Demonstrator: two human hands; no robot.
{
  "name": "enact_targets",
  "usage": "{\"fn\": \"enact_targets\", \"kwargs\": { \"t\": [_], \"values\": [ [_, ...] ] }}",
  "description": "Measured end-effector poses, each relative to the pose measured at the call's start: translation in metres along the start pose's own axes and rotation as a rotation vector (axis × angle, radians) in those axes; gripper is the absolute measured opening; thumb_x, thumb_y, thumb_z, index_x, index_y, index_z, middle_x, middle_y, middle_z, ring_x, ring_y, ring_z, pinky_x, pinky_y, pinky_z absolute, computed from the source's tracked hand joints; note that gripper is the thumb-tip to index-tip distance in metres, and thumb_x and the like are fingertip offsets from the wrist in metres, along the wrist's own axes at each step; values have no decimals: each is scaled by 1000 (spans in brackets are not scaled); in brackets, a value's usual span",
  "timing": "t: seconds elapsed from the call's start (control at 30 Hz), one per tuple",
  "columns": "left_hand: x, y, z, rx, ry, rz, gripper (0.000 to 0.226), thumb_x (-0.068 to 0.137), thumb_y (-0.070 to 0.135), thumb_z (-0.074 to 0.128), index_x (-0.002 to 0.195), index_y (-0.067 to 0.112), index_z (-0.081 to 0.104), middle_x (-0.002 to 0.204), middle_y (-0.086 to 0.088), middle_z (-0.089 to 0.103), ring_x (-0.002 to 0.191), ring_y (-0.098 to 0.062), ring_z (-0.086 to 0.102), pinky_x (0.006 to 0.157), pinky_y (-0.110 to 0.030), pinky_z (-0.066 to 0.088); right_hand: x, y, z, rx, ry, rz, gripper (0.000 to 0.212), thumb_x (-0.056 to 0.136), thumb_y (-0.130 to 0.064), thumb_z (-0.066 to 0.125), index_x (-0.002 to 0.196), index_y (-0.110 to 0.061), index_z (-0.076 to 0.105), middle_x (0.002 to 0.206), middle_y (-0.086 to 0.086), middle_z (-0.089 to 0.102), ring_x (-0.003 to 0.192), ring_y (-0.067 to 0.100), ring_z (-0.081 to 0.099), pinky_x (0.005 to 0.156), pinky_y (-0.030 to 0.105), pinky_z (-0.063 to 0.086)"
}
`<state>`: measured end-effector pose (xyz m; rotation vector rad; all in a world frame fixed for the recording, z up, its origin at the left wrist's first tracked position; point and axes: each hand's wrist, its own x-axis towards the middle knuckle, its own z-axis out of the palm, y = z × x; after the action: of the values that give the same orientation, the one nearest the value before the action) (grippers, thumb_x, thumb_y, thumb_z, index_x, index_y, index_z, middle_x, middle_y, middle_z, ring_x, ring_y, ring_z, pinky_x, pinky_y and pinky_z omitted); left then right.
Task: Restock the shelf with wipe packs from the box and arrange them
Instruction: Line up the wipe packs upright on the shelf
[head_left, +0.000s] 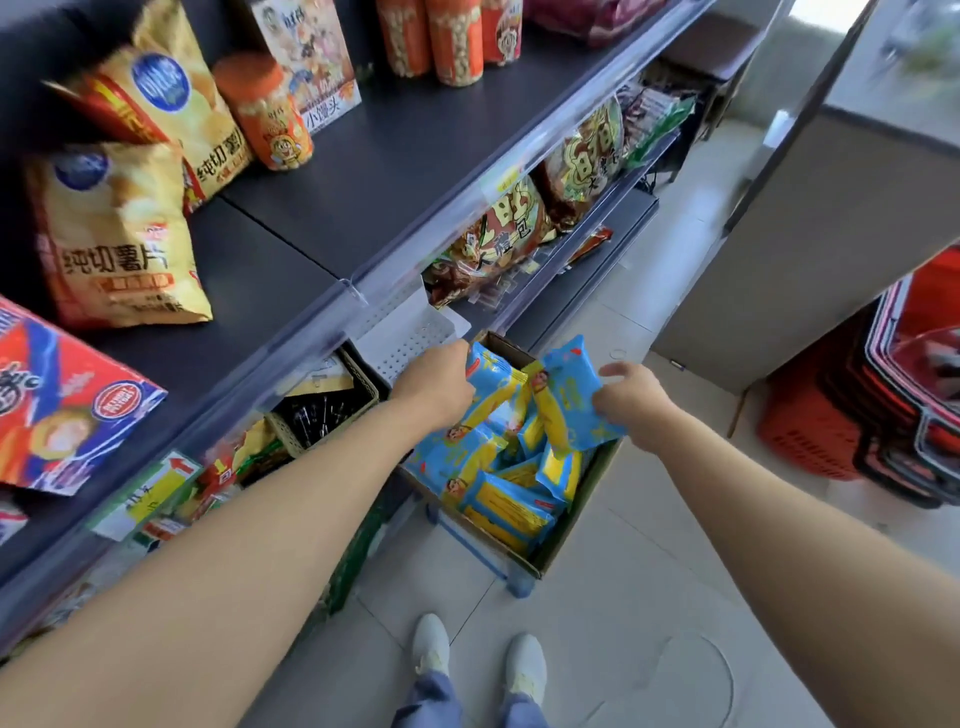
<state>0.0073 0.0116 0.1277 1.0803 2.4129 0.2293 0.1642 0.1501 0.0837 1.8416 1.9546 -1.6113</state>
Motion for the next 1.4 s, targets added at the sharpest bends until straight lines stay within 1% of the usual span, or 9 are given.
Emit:
{"fn": "enact_targets", "kwargs": {
  "t": [0.13,0.4,0.63,0.7,0.8,0.93,1.2,1.3,1.4],
  "values": [
    [-25,14,-57,3,81,24,28,90,14,57,75,13,33,83,-6,44,81,-28,45,67,-33,33,-44,-50,-20,102,-60,-89,38,81,6,47,114,-8,60,67,7,52,56,18,47,57,27,43],
    [-96,25,-178,2,326,13,38,86,15,61,65,16,29,83,-7,47,79,-29,49,66,-33,36,-134,-157,-42,132,-157,-411,42,73,10,43,96,-12,70,82,13,62,71,25,53,68,33,42],
    [-186,9,-274,-25,598,11,19,88,8,55,74,10,41,91,-10,50,86,-27,50,68,-32,33,-222,-250,-23,222,-173,-729,39,78,6,46,105,-12,67,68,1,60,56,13,54,44,16,43],
    [-214,-5,-297,-50,680,1,8,88,7,54,85,1,50,94,-13,54,87,-29,52,71,-36,38,-245,-275,-12,270,-207,-800,37,79,6,46,105,-11,66,75,3,64,63,15,59,52,19,48],
    [-255,-36,-327,-57,796,-44,16,88,7,54,98,-5,55,94,-14,54,83,-27,51,65,-32,37,-280,-312,11,301,-249,-888,37,81,3,47,111,-12,64,89,6,65,73,17,61,63,27,50],
    [-311,-96,-355,-45,907,-185,11,90,10,52,98,2,50,92,-8,51,80,-26,51,52,-28,40,-330,-354,68,274,-326,-1032,36,85,3,47,114,-12,62,94,6,63,71,14,59,56,23,46],
    [-406,-241,-394,-18,1045,-441,25,85,11,64,109,10,58,110,-6,61,97,-26,59,83,-41,50,-423,-411,220,162,-450,-1264,42,80,8,46,117,-8,60,105,9,66,85,20,63,69,31,54],
    [-427,-299,-410,0,1079,-485,25,83,8,64,108,12,62,109,-7,64,95,-26,60,80,-38,47,-448,-433,275,102,-462,-1331,43,81,9,48,120,-9,56,112,10,63,89,20,60,63,26,50],
    [-440,-355,-426,-4,1089,-491,28,83,5,65,109,15,67,108,-7,65,96,-24,59,77,-31,42,-464,-453,323,42,-407,-1402,43,81,9,44,118,-11,56,117,8,60,97,19,56,73,30,47]
  ]
}}
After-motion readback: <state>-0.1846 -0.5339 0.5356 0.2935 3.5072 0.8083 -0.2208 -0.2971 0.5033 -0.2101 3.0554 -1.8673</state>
